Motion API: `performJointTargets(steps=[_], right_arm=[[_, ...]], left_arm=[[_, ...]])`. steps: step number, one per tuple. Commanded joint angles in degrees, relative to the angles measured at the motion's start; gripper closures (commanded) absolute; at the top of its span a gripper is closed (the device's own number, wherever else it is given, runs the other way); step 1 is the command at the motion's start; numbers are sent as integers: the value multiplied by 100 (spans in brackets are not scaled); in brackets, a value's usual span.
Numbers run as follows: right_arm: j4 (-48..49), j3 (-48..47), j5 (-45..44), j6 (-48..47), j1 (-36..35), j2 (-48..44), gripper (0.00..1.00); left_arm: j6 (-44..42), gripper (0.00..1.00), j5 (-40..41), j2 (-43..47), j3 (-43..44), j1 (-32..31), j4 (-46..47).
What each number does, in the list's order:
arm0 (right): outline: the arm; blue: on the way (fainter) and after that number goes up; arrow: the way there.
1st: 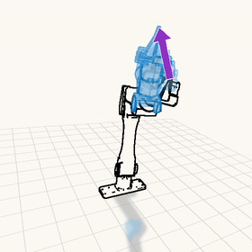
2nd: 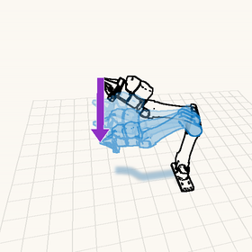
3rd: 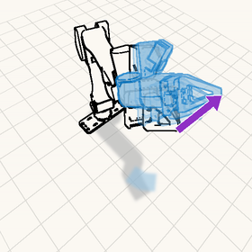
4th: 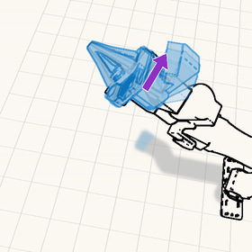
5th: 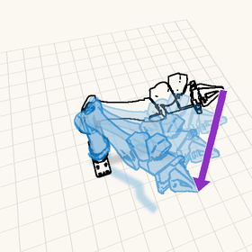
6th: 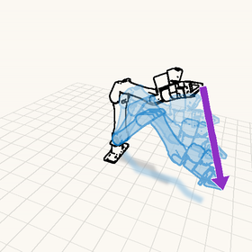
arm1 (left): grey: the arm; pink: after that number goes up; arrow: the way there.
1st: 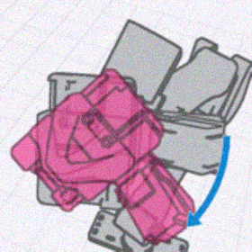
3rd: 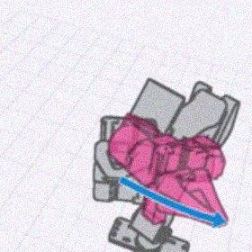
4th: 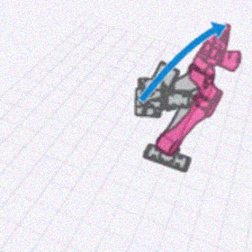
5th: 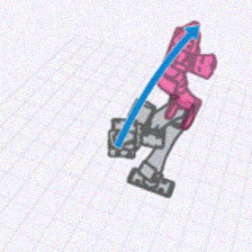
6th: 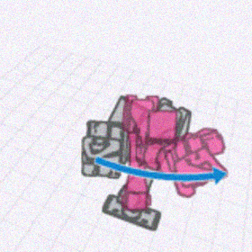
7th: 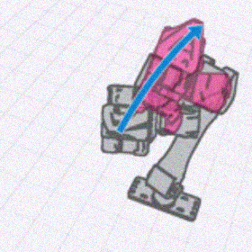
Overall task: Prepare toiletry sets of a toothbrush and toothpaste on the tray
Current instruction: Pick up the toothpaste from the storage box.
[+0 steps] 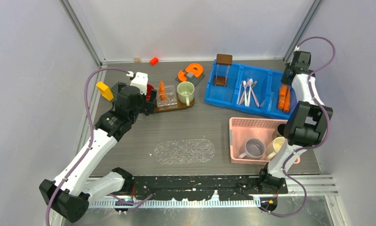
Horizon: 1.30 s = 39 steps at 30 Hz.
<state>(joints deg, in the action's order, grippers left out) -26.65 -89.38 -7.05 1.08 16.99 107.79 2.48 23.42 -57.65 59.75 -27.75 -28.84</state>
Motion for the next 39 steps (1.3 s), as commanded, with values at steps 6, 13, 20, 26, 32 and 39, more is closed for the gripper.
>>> performJointTargets(steps=[6,13,20,26,32,39], right_arm=[[401,355,-210,96,-485,-1842,90],[789,1108,29,351,-1471,-3159,89],[1336,1968,365,873,-2469,-4189,88],[1787,2557,541,1159,-3159,-4684,88],[2182,3088,600,1188,-3910,-5093,88],[2387,3454,351,975,-4934,-5251,88]], left_arm=[[291,3,-523,227,205,24,219],[929,3,-1340,35,1054,24,-274],[1900,4,-2401,-207,1786,-42,-332],[2467,4,-2963,-819,2535,-398,-173],[2614,4,-2795,-1326,2988,-1016,141],[2800,5,-2438,-1988,3432,-1520,376]])
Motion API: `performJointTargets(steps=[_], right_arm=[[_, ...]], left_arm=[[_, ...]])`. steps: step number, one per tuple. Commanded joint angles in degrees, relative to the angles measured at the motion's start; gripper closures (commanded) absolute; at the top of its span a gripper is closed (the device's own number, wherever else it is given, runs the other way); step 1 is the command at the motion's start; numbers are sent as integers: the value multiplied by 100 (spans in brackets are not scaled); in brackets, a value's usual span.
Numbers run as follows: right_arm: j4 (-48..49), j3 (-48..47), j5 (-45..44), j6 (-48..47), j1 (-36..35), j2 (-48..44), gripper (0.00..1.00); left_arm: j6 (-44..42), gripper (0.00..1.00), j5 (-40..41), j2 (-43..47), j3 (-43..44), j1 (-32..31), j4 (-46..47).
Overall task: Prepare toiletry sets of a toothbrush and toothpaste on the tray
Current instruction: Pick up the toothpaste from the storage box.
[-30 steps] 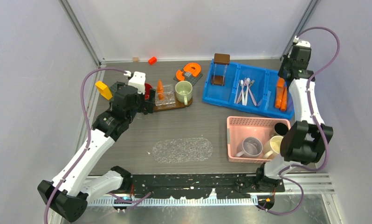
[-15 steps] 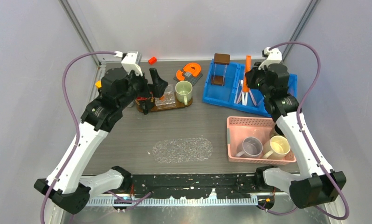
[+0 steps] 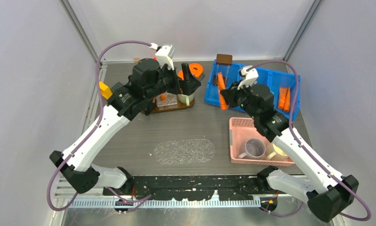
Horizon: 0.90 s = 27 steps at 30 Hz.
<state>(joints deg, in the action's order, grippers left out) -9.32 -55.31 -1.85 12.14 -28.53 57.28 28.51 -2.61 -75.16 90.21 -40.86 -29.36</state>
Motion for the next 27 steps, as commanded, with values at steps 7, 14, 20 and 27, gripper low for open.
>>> performJointTargets(steps=[7,14,20,27], right_arm=[[721,219,-627,-487,-1037,-226,87],[787,364,-930,-991,-1400,-184,87],[886,489,-1301,-1253,-1703,-203,87],[906,564,-1472,-1448,-1831,-187,87]], left_arm=[[194,8,650,-869,641,-678,487],[416,17,776,-1450,877,-695,328],[564,28,894,-1715,1055,-695,34],[711,45,801,-1814,1033,-695,-140]])
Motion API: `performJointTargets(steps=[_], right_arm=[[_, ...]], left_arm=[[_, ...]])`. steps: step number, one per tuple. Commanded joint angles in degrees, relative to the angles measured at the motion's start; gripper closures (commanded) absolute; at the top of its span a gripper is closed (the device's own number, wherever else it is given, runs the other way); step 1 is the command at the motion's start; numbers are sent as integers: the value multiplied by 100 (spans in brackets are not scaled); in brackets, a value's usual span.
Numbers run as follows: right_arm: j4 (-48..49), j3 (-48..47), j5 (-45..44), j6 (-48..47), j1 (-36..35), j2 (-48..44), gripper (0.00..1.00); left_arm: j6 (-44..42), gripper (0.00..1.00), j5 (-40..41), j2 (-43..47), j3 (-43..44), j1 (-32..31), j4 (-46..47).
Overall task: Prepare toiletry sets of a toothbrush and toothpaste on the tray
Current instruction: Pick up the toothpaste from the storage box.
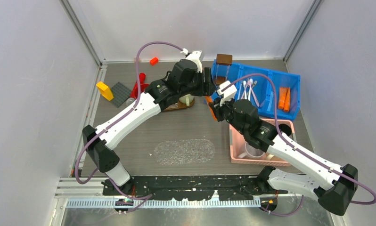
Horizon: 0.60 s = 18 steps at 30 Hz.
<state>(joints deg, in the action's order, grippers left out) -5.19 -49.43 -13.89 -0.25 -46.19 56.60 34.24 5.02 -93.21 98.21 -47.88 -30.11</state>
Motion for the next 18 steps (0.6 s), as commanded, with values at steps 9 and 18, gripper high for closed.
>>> performJointTargets(steps=[9,18], right_arm=[[701,22,-441,-313,-107,-149,87],[746,111,-507,-364,-144,-88,86]], left_arm=[[232,48,16,10,13,14,-97],[294,84,-44,0,-83,15,189]])
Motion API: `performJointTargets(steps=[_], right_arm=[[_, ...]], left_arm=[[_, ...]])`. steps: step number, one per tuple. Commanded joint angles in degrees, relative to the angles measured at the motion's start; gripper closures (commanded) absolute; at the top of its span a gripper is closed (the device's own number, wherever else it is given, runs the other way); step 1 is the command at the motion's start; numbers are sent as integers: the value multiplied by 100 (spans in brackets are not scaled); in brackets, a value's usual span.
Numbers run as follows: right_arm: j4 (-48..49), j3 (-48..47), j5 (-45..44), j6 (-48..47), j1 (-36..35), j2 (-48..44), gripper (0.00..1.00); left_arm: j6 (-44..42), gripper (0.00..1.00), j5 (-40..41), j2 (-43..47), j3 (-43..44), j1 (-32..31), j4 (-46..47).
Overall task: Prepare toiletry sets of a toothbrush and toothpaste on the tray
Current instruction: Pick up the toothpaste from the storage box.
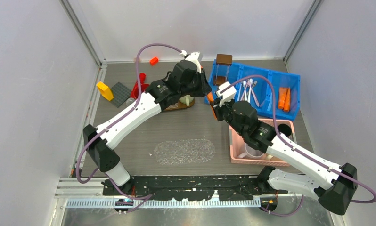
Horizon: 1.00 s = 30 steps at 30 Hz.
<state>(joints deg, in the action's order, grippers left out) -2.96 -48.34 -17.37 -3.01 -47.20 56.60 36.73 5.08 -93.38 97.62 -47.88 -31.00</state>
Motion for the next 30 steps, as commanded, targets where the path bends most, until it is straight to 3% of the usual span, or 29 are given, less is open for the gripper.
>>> performJointTargets(steps=[1,3,5,10,14,22,30], right_arm=[[533,9,-165,-87,-44,-81,86],[529,12,-191,-42,-44,-86,82],[481,-14,-233,17,-44,-106,73],[346,-54,-479,211,-44,-325,36],[-151,-197,-965,292,-44,-553,24],[-1166,-459,-1871,600,-44,-1362,15],[-2102,-408,-2997,741,-48,-2343,11]], left_arm=[[40,90,-59,26,-24,15,279],[9,100,-33,66,-48,15,296],[-91,100,85,144,-80,15,341],[-684,100,589,389,-116,15,527],[-1380,100,1022,576,-132,15,785],[-2747,100,1890,991,-793,51,2026],[-3294,100,2076,1219,-1815,521,3552]])
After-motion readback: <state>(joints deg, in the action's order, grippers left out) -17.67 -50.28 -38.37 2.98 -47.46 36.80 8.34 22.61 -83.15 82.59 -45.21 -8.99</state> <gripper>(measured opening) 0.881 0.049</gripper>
